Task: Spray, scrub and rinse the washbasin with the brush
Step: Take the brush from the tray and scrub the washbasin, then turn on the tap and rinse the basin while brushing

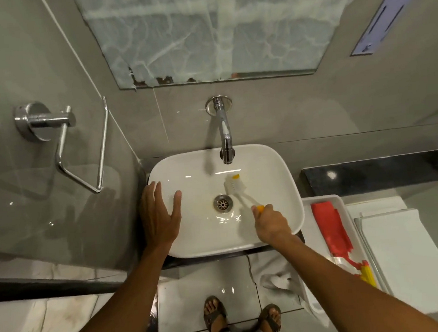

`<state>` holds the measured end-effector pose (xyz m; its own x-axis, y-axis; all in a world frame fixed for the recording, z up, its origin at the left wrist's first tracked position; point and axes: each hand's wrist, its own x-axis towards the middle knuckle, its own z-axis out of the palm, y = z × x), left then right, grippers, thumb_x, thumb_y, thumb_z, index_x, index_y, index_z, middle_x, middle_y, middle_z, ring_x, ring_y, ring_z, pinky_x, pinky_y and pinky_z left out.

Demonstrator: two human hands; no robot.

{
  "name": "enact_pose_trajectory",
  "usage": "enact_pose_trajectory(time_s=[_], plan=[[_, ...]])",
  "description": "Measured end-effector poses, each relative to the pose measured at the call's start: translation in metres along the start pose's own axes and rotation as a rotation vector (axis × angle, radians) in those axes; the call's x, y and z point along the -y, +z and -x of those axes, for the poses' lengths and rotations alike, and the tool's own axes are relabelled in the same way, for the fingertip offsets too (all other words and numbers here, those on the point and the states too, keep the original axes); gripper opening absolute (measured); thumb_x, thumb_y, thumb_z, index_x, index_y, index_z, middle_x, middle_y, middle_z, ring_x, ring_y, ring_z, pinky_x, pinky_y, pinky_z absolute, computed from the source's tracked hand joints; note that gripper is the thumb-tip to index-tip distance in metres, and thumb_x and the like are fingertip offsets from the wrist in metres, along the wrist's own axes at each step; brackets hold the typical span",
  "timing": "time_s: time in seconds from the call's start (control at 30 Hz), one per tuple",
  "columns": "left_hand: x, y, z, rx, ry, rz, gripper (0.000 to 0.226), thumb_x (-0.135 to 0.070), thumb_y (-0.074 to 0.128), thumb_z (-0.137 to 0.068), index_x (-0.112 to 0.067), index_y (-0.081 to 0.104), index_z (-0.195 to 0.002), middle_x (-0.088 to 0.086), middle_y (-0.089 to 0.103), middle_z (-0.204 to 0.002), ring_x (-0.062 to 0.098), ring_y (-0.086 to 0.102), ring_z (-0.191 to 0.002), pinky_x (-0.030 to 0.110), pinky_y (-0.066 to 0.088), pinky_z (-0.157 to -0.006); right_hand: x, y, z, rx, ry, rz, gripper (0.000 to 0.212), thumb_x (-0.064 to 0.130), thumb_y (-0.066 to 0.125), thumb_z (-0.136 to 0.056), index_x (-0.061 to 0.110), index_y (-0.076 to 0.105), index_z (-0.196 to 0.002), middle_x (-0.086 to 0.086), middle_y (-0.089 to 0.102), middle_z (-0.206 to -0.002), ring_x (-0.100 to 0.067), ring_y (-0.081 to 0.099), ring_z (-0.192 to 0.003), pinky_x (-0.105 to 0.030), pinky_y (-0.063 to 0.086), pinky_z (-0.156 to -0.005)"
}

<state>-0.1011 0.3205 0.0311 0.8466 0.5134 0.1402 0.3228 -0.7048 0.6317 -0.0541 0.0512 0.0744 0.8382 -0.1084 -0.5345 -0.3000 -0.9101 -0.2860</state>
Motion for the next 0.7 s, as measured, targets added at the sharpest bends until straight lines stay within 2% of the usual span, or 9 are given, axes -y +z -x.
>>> enact_pose_trajectory(time_s=[0.1, 0.17, 0.2, 0.33, 0.4, 0.47, 0.57, 0.7], plan=[[-0.039, -0.005, -0.016, -0.061, 0.065, 0.128, 0.053, -0.058, 0.059, -0.101, -0.013, 0.070, -0.127, 0.005, 0.075, -0.123, 0.023, 0.070, -0.113, 0.035, 0.057, -0.100, 0.010, 0.006, 0.008, -0.028, -0.021, -0.098, 0.055, 0.054, 0.029, -0.110, 0.006, 0.052, -0.125, -0.019, 0.068, -0.124, -0.038, 0.067, -0.112, -0.045, 0.051, -0.095], [-0.073, -0.010, -0.028, -0.058, 0.092, 0.169, 0.047, -0.061, 0.062, -0.098, -0.015, 0.075, -0.104, -0.003, 0.076, -0.093, 0.016, 0.070, -0.084, 0.038, 0.062, -0.081, 0.015, 0.006, 0.012, -0.026, -0.032, -0.140, 0.055, 0.055, 0.029, -0.110, 0.006, 0.052, -0.124, -0.018, 0.069, -0.123, -0.037, 0.067, -0.112, -0.044, 0.051, -0.095], [-0.089, -0.012, -0.034, -0.046, 0.118, 0.162, 0.048, -0.062, 0.065, -0.097, -0.016, 0.077, -0.097, -0.004, 0.074, -0.085, 0.014, 0.069, -0.077, 0.038, 0.062, -0.076, 0.016, 0.006, 0.015, -0.021, -0.040, -0.150, 0.055, 0.055, 0.030, -0.110, 0.007, 0.053, -0.124, -0.018, 0.069, -0.124, -0.037, 0.067, -0.112, -0.044, 0.051, -0.095], [-0.145, -0.015, -0.049, 0.045, 0.141, 0.123, 0.058, -0.074, 0.069, -0.085, -0.019, 0.079, -0.098, -0.006, 0.074, -0.082, 0.015, 0.068, -0.077, 0.032, 0.057, -0.073, 0.019, 0.007, 0.026, -0.026, -0.071, -0.148, 0.056, 0.056, 0.030, -0.109, 0.007, 0.052, -0.126, -0.017, 0.068, -0.125, -0.037, 0.067, -0.114, -0.046, 0.053, -0.097], [-0.168, -0.015, -0.051, 0.109, 0.125, 0.081, 0.056, -0.077, 0.071, -0.082, -0.021, 0.076, -0.088, -0.005, 0.069, -0.075, 0.017, 0.066, -0.074, 0.032, 0.051, -0.068, 0.018, 0.006, 0.031, -0.035, -0.071, -0.160, 0.056, 0.056, 0.029, -0.109, 0.007, 0.051, -0.128, -0.017, 0.068, -0.126, -0.038, 0.067, -0.116, -0.045, 0.050, -0.096], [-0.180, -0.015, -0.054, 0.137, 0.101, 0.022, 0.054, -0.075, 0.071, -0.084, -0.022, 0.066, -0.075, -0.004, 0.057, -0.063, 0.021, 0.059, -0.067, 0.032, 0.042, -0.063, 0.021, 0.007, 0.036, -0.043, -0.064, -0.171, 0.056, 0.056, 0.029, -0.109, 0.008, 0.050, -0.128, -0.017, 0.068, -0.126, -0.037, 0.067, -0.116, -0.043, 0.050, -0.094], [-0.199, -0.019, -0.048, 0.108, 0.049, -0.102, 0.055, -0.066, 0.071, -0.089, -0.018, 0.057, -0.067, -0.004, 0.046, -0.057, 0.027, 0.053, -0.065, 0.031, 0.034, -0.058, 0.014, 0.006, 0.046, -0.046, -0.069, -0.212, 0.053, 0.055, 0.029, -0.109, 0.010, 0.051, -0.126, -0.015, 0.069, -0.124, -0.035, 0.068, -0.112, -0.045, 0.052, -0.095], [-0.213, -0.019, -0.047, 0.106, -0.019, -0.185, 0.048, -0.055, 0.071, -0.091, -0.015, 0.056, -0.071, 0.003, 0.054, -0.068, 0.035, 0.065, -0.077, 0.035, 0.037, -0.062, 0.011, 0.008, 0.057, -0.021, -0.052, -0.246, 0.049, 0.052, 0.029, -0.110, 0.010, 0.050, -0.126, -0.014, 0.069, -0.124, -0.034, 0.068, -0.112, -0.046, 0.054, -0.097]])
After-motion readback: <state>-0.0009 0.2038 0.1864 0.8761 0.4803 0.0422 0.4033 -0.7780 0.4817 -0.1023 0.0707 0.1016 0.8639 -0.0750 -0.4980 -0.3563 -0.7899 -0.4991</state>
